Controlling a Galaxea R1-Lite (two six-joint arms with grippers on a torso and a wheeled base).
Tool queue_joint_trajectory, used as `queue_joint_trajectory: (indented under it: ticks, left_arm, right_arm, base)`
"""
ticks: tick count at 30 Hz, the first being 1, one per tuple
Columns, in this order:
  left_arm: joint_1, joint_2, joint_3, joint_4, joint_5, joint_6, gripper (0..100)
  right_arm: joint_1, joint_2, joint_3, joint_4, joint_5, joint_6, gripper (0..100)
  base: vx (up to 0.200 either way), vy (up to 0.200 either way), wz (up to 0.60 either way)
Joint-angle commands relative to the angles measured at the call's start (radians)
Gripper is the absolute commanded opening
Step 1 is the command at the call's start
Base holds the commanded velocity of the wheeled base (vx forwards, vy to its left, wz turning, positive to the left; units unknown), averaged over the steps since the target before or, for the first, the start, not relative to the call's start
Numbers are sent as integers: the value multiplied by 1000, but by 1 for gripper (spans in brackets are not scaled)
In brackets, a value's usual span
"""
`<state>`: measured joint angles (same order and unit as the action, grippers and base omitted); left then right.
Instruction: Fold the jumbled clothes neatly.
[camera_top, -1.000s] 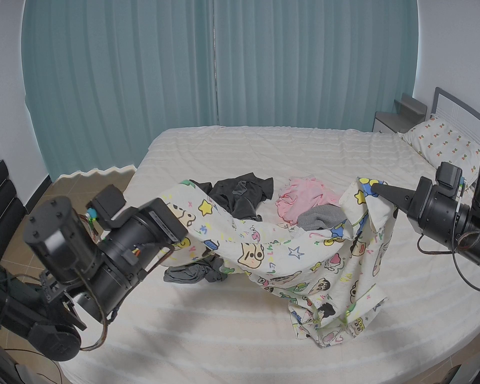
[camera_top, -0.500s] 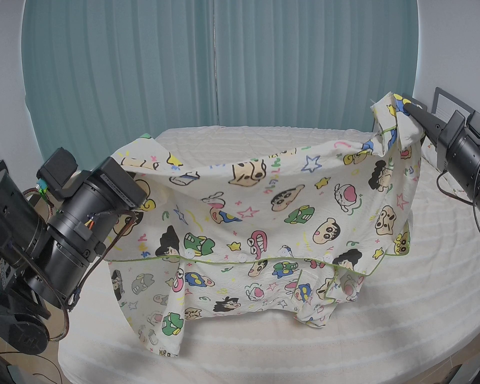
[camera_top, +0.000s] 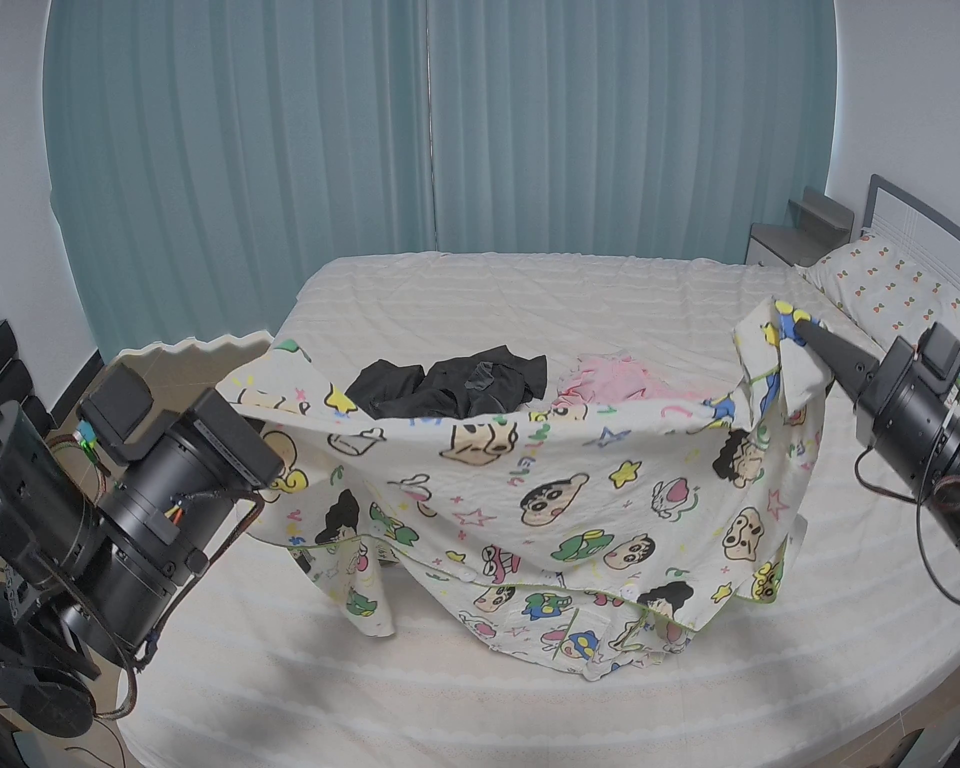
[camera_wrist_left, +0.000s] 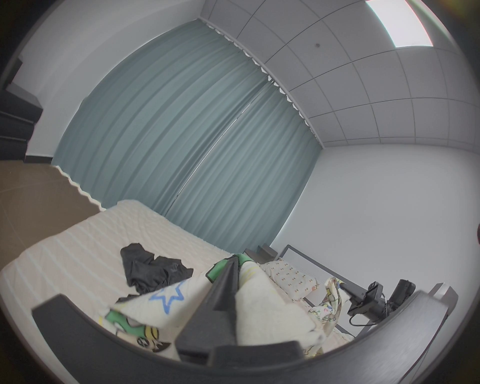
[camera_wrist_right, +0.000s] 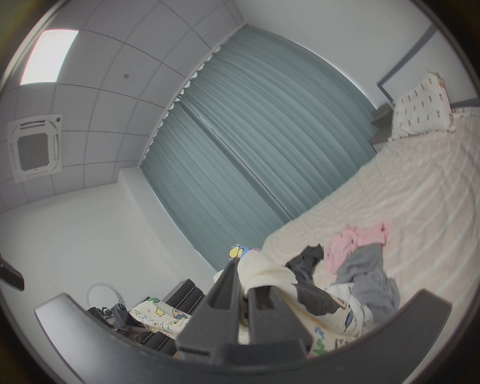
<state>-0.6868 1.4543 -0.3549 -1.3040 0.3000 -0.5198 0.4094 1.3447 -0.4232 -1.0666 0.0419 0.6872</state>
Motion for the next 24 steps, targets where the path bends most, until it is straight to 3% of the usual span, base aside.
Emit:
queue_joint_trajectory:
  ticks: [1, 8, 24]
  left_arm:
    - [-2, 60, 56, -3, -2, -37, 0]
    - [0, 178, 73, -3, -1, -75, 0]
    - [-3, 179, 73, -6, 2, -126, 0]
  right_arm:
    - [2, 88, 29, -19, 1, 37, 0]
    - [0, 154, 27, -21, -11, 37, 0]
    - [12, 134, 35, -21, -31, 31, 0]
  base:
    - [0, 0, 0]
    - [0, 0, 0]
    - [0, 0, 0]
